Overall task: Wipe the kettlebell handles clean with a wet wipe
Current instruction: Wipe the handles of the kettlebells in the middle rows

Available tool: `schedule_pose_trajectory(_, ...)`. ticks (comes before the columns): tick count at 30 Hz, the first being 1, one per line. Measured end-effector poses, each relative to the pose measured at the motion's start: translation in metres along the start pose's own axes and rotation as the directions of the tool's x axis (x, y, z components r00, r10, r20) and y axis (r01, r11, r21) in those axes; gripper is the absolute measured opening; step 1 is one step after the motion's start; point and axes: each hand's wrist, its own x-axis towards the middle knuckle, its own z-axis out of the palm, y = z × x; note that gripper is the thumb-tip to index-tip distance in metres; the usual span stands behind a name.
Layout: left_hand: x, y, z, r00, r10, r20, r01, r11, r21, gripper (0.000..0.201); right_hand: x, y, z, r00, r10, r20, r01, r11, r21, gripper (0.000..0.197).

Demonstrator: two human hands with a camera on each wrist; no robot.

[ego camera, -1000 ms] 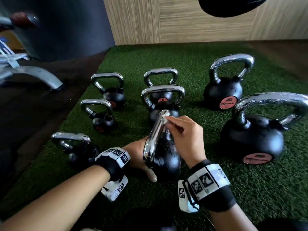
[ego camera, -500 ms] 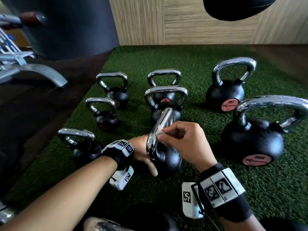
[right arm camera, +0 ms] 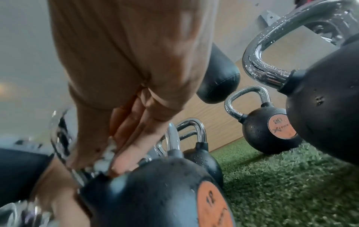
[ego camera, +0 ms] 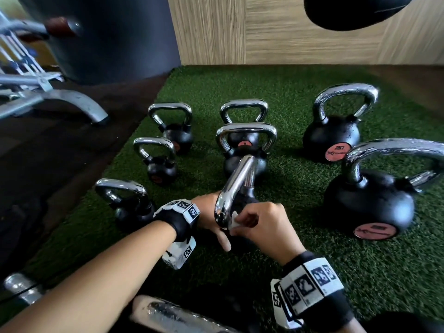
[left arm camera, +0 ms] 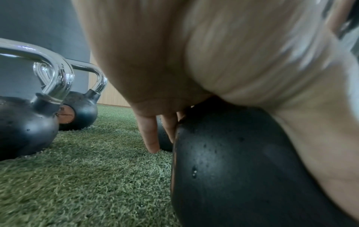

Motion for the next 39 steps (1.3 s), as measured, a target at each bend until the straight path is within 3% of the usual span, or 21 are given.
schedule_pose_trajectory(3, -0.002, 0.007, -0.002, 0.999, 0.052, 0.011, -0.052, 0.999, 0.002, 0.11, 0.0, 0.004, -0.001, 0.999, -0.044, 0.009, 0.044, 0.998, -0.044, 0.022)
schedule_pose_trajectory(6, -0.009, 0.018, -0.007, 0.989, 0.132, 0.063, -0.135, 0.989, 0.056, 0.099, 0.009, 0.005, -0.002, 0.981, -0.15, 0.123, 0.163, 0.981, -0.109, 0.019)
schedule_pose_trajectory(9, -0.013, 0.021, -0.007, 0.99, 0.126, 0.062, -0.131, 0.988, 0.086, 0.091, 0.019, 0.006, 0.002, 0.968, -0.136, 0.211, 0.169, 0.974, -0.147, 0.018)
schedule_pose_trajectory(14, -0.015, 0.019, -0.005, 0.992, 0.125, 0.014, -0.125, 0.992, -0.016, 0.094, 0.028, 0.005, -0.006, 0.937, -0.134, 0.322, 0.145, 0.989, -0.011, 0.014)
schedule_pose_trajectory(18, -0.017, 0.021, -0.007, 0.994, 0.113, 0.008, -0.112, 0.987, -0.117, 0.097, 0.033, 0.0, -0.003, 0.922, -0.192, 0.336, 0.2, 0.98, 0.011, 0.024)
schedule_pose_trajectory(21, -0.019, 0.024, -0.008, 0.986, 0.165, 0.019, -0.163, 0.982, -0.095, 0.118, 0.036, 0.004, -0.003, 0.903, -0.236, 0.359, 0.189, 0.969, 0.161, 0.02)
schedule_pose_trajectory(23, -0.02, 0.025, -0.008, 0.976, 0.215, 0.032, -0.211, 0.973, -0.095, 0.116, 0.036, 0.008, -0.004, 0.904, -0.234, 0.357, 0.131, 0.948, 0.289, 0.015)
schedule_pose_trajectory(26, -0.017, 0.027, -0.01, 0.945, 0.319, 0.076, -0.32, 0.948, -0.008, 0.103, 0.033, 0.014, -0.001, 0.919, -0.187, 0.347, -0.02, 0.857, 0.515, 0.013)
schedule_pose_trajectory(28, -0.014, 0.029, -0.01, 0.913, 0.394, 0.106, -0.401, 0.915, 0.046, 0.108, 0.032, 0.017, 0.006, 0.944, -0.106, 0.312, -0.141, 0.727, 0.673, 0.018)
schedule_pose_trajectory(31, -0.01, 0.028, -0.011, 0.892, 0.442, 0.091, -0.442, 0.897, -0.021, 0.111, 0.031, 0.023, 0.014, 0.945, 0.006, 0.328, -0.282, 0.524, 0.804, 0.032)
schedule_pose_trajectory(35, -0.009, 0.023, -0.007, 0.923, 0.371, 0.107, -0.369, 0.929, -0.039, 0.115, 0.03, 0.026, 0.017, 0.936, 0.001, 0.353, -0.315, 0.456, 0.833, 0.02)
schedule_pose_trajectory(37, -0.01, 0.021, -0.006, 0.962, 0.258, 0.092, -0.241, 0.956, -0.167, 0.116, 0.033, 0.025, 0.019, 0.949, -0.002, 0.315, -0.294, 0.36, 0.886, 0.015)
schedule_pose_trajectory(39, -0.012, 0.023, -0.006, 0.991, 0.111, 0.07, -0.099, 0.982, -0.163, 0.108, 0.036, 0.025, 0.019, 0.958, 0.015, 0.287, -0.281, 0.262, 0.923, 0.014)
